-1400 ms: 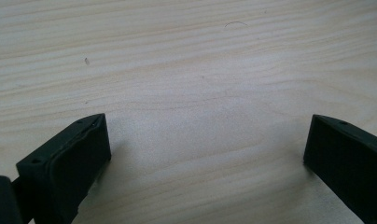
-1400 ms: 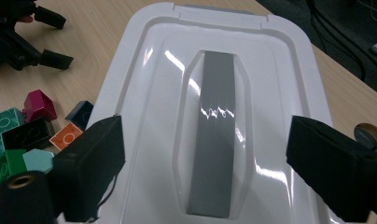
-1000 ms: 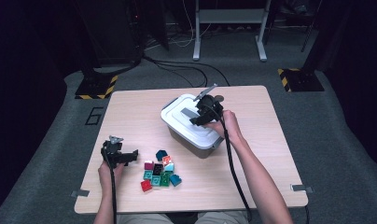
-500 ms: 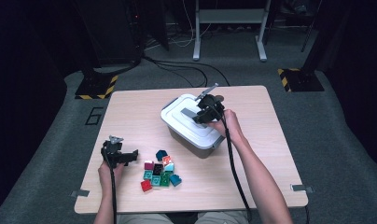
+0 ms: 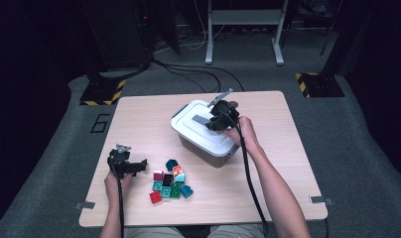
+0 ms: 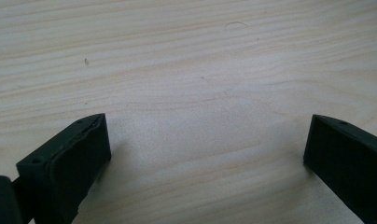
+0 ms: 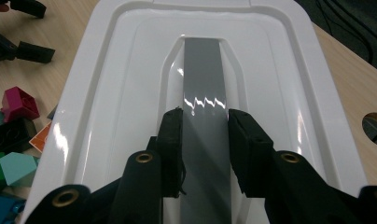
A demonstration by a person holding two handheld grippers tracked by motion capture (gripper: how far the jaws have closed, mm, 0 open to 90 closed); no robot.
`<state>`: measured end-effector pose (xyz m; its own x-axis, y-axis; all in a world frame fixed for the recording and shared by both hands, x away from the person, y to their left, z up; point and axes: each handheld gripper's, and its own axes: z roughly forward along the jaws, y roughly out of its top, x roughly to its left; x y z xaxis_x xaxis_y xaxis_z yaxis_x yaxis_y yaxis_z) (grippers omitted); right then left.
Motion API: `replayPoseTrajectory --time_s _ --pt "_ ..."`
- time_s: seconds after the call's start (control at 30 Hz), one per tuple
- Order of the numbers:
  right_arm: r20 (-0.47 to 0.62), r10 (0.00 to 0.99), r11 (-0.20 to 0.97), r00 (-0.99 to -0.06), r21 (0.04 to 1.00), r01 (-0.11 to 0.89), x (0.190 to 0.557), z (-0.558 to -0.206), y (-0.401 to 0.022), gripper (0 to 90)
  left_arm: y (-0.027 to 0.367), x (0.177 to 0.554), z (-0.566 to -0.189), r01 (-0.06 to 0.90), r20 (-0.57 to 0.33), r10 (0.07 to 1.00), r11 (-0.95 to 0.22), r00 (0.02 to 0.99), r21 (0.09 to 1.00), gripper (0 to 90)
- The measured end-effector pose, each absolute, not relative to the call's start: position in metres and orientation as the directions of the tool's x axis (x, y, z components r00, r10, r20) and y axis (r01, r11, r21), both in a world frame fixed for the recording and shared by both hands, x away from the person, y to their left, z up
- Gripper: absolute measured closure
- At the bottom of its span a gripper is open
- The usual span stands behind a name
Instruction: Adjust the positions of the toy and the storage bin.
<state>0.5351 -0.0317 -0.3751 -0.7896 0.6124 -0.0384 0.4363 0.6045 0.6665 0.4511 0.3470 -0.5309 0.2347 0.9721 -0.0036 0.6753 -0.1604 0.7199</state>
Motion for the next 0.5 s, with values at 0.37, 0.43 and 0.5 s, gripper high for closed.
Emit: replayPoseTrajectory --time_s 0.37,0.43,0.5 --pt "-0.047 0.616 0.593 -0.786 0.685 0.423 0.530 -0.366 -0.034 66.8 0.347 0.451 -0.531 0.675 -0.003 0.972 -0.161 0.234 0.720 0.2" --pt "-0.047 0.619 0.586 -0.784 0.693 0.420 0.529 -0.363 -0.036 66.8 0.347 0.451 -0.531 0.677 0.001 0.971 -0.168 0.240 0.716 0.2" --pt "-0.043 0.618 0.577 -0.785 0.702 0.417 0.528 -0.357 -0.039 66.8 0.347 0.451 -0.531 0.675 -0.003 0.972 -0.161 0.235 0.720 0.2"
